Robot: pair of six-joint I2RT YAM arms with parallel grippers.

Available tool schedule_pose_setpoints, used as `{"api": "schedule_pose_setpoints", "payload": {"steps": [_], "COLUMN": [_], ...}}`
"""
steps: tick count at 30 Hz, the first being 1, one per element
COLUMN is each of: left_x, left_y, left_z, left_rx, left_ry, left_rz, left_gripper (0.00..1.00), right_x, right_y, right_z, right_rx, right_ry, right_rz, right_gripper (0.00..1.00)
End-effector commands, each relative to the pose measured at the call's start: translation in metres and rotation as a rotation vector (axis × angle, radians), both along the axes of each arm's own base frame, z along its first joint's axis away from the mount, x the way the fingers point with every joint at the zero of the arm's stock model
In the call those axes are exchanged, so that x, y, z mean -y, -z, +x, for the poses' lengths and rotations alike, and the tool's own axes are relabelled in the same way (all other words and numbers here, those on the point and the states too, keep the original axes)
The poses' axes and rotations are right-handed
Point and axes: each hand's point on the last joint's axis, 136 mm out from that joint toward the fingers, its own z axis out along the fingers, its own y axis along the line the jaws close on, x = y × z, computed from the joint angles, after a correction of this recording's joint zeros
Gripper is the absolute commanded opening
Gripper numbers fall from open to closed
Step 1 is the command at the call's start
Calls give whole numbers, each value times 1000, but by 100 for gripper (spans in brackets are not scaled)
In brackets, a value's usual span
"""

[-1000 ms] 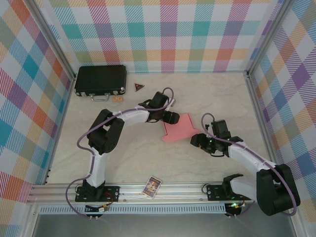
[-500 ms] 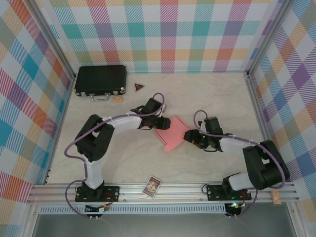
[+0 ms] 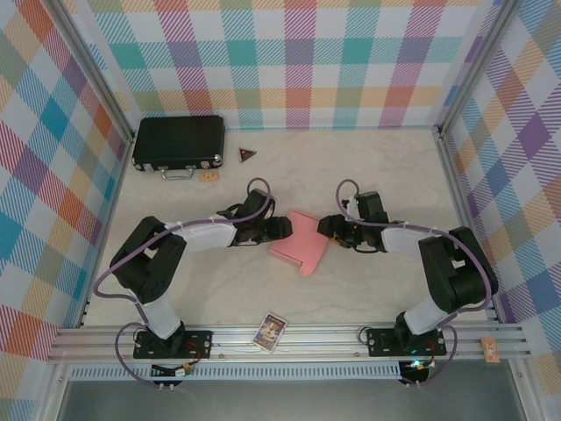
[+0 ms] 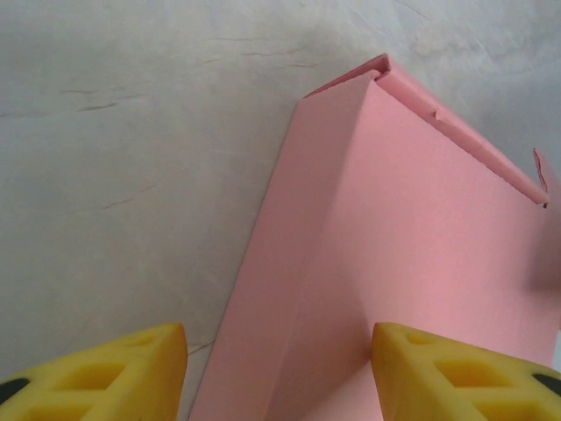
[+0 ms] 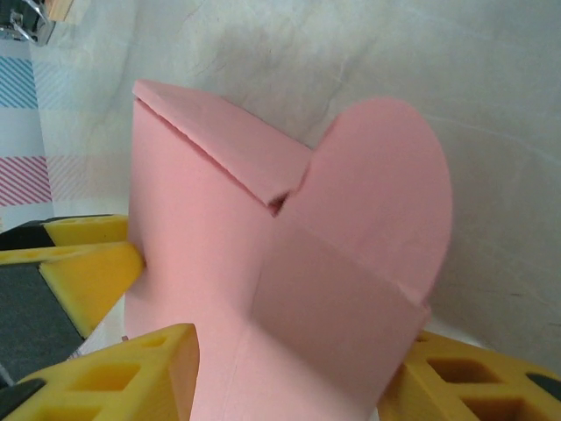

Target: Fold the paper box

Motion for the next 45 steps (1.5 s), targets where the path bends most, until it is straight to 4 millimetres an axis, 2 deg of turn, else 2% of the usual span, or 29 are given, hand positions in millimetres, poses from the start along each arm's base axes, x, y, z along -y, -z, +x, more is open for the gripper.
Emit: {"api": "schedule_pose_setpoints", "payload": {"steps": [1, 6, 12, 16, 21, 25, 32, 39, 45], "left_x": [-5, 4, -2, -5, -3, -2, 3, 1, -7], "left_y": [-19, -24, -7, 4, 9, 9, 3, 6, 15], "left_z": [13, 17, 17, 11, 3, -1, -1, 4, 9], "left_rx": [68, 111, 91, 68, 43, 34, 40, 39, 17], "left_ry": [-47, 47, 53, 40, 28, 10, -3, -23, -48], "left_rz": [-36, -44, 14, 9, -45, -87, -146, -168, -197], "left_gripper": [59, 61, 60, 51, 38, 33, 34, 41, 41], "right_x": [-8, -10, -21, -31, -49, -52, -55, -60, -74], "right_y": [-4, -2, 9, 13, 4, -16, -60, -71, -90], "right_z": [-7, -15, -24, -26, -26, -18, -12, -7, 4], "right_rx": [9, -3, -34, -30, -4, 63, 174, 193, 223], "right_ry": [-42, -23, -19, -12, -57, -50, -82, -105, -143], "right_rz": [15, 9, 10, 36, 85, 123, 129, 141, 168], "right_gripper": [54, 56, 57, 56, 54, 52, 53, 53, 52]}}
